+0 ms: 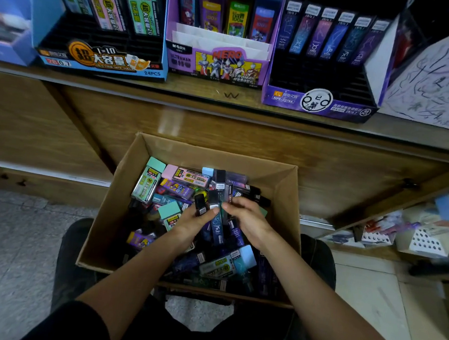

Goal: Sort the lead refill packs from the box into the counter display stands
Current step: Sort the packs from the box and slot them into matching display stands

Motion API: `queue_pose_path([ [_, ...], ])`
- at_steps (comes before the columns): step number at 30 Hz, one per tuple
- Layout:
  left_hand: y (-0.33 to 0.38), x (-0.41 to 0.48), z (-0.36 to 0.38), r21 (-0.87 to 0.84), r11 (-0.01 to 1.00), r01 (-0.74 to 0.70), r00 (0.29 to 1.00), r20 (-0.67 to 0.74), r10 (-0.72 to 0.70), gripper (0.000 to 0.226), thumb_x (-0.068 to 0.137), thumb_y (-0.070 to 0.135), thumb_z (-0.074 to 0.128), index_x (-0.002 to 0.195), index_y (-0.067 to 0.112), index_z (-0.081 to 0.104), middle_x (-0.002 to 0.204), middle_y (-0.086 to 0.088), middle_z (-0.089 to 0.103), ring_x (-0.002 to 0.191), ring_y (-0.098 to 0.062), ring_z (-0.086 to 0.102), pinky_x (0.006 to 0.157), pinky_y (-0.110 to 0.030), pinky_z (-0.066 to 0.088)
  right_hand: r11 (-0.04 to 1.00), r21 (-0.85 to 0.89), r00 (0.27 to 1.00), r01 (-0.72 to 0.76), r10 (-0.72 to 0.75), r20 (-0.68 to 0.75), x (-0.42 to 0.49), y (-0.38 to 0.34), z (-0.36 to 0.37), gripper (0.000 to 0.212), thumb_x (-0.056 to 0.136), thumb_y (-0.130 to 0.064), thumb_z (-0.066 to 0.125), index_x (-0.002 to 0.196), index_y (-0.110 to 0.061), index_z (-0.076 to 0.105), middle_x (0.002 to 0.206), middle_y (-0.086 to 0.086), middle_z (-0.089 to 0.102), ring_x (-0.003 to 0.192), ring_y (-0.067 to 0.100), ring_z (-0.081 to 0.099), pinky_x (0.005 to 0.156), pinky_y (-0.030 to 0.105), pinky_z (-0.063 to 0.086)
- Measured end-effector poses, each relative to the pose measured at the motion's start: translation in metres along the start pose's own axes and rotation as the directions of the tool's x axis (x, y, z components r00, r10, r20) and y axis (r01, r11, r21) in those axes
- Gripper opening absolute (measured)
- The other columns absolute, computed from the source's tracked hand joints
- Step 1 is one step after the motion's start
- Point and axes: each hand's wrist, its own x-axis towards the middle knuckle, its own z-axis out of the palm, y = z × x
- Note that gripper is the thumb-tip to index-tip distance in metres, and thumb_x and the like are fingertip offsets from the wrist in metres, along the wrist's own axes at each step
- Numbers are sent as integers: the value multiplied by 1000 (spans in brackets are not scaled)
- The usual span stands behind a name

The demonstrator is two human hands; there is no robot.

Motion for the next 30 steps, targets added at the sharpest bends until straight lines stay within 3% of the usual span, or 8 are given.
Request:
queue_pose_path([
  [5,0,2,5,43,999,-20,1000,10,19,34,91,20,59,123,11,54,112,0,65,99,-9,61,82,-20,44,994,-89,997,68,-70,-29,-4,-1,-1,22,84,-1,65,104,5,60,95,8,64,85,13,60,74,12,47],
  [8,5,4,5,71,996,-47,995,-81,53,25,91,22,59,115,15,55,96,10,65,81,5,59,63,-5,44,993,-84,992,83,-90,-92,-2,-1,1,21,83,1,65,103,5,60,95,9,65,87,16,61,72,14,49],
  [10,8,5,2,120,992,-46,993,-105,59,26,92,23,59,115,11,57,92,8,65,77,2,59,57,-3,43,990,-111,990,85,-97,-104,0,-1,2,16,84,-1,64,100,1,61,93,7,65,89,17,62,76,17,50],
  [13,14,2,-3,152,987,-45,989,-135,66,22,92,25,59,105,8,64,85,9,66,76,-5,60,54,-7,42,980,-173,982,97,-122,-141,2,-2,2,11,87,-4,62,97,-1,62,91,5,65,84,15,61,74,17,48],
  [19,30,-6,-12,40,998,-46,982,-181,53,12,88,30,63,78,23,61,79,8,67,78,-10,62,68,-25,45,972,-181,962,149,-185,-200,4,-17,-12,14,87,-3,61,101,1,63,95,8,67,81,10,61,67,10,48],
  [22,41,-10,-16,6,999,-50,989,-138,50,15,87,30,65,81,17,61,79,-3,69,79,-24,66,78,-38,52,969,-158,957,189,-218,-191,-1,-31,-19,12,87,-7,63,99,-6,64,96,3,68,84,7,64,69,13,48],
  [28,59,-18,-7,-65,990,-125,988,-95,119,21,87,32,63,91,11,64,65,9,68,61,-6,65,56,-20,50,964,-73,961,256,-261,-86,-27,-53,-8,12,86,-10,65,94,-18,67,96,0,71,89,9,67,74,16,50],
  [30,63,-20,-3,-107,987,-123,990,-76,115,38,85,39,62,107,7,61,75,5,68,62,-5,64,61,-20,50,967,-49,967,249,-251,-46,-37,-56,0,12,86,-9,64,96,-16,68,96,0,72,86,6,68,68,13,49],
])
